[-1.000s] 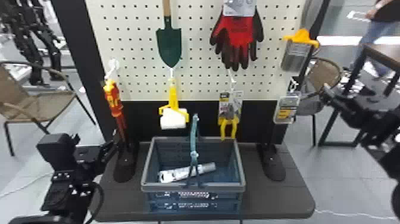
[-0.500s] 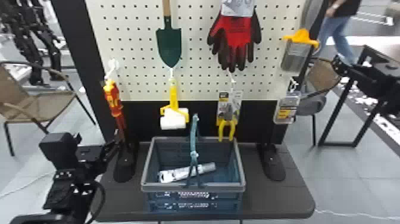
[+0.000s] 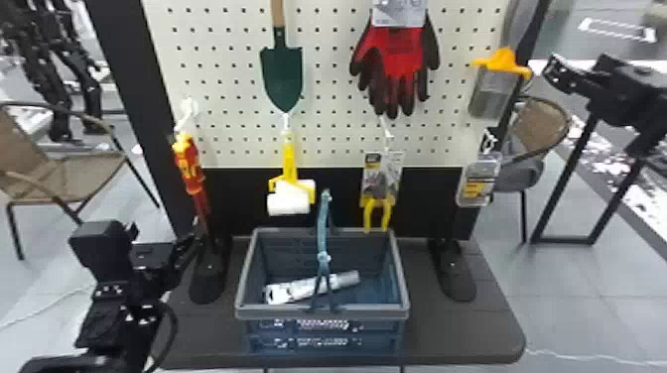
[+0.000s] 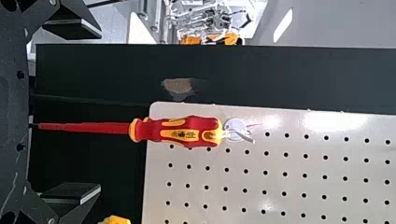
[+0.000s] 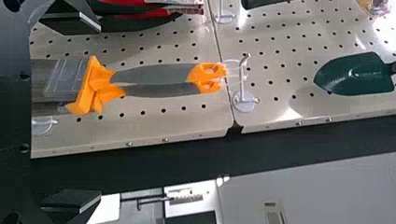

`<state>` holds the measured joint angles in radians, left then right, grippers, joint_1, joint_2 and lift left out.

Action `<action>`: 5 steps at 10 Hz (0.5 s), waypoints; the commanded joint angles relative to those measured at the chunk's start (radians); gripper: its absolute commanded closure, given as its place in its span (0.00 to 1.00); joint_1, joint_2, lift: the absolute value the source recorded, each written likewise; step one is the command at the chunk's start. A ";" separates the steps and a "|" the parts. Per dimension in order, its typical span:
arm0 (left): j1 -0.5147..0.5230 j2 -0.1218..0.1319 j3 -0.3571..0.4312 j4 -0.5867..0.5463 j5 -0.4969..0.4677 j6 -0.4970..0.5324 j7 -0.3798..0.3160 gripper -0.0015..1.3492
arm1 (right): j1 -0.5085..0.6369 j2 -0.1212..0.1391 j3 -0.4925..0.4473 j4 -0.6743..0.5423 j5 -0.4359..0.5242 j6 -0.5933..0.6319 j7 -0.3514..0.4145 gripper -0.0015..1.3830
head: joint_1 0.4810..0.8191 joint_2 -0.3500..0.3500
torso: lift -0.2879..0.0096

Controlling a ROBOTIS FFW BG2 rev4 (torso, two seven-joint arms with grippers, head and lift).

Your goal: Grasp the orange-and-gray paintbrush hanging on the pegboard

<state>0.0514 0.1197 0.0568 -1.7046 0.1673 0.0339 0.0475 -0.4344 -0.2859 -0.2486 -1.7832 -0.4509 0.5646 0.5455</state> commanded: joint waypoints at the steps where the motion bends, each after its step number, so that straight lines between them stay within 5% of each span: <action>1: -0.002 0.000 -0.003 0.003 0.001 0.001 0.000 0.11 | -0.052 -0.033 0.049 0.045 -0.015 0.000 0.027 0.04 | 0.20 0.50 | 0.63; 5: -0.005 0.002 -0.008 0.011 0.011 0.000 0.000 0.11 | -0.141 -0.093 0.176 0.156 -0.091 -0.035 0.048 0.05 | 0.20 0.50 | 0.63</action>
<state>0.0460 0.1211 0.0491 -1.6937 0.1768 0.0339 0.0475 -0.5631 -0.3671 -0.0912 -1.6374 -0.5389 0.5320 0.5943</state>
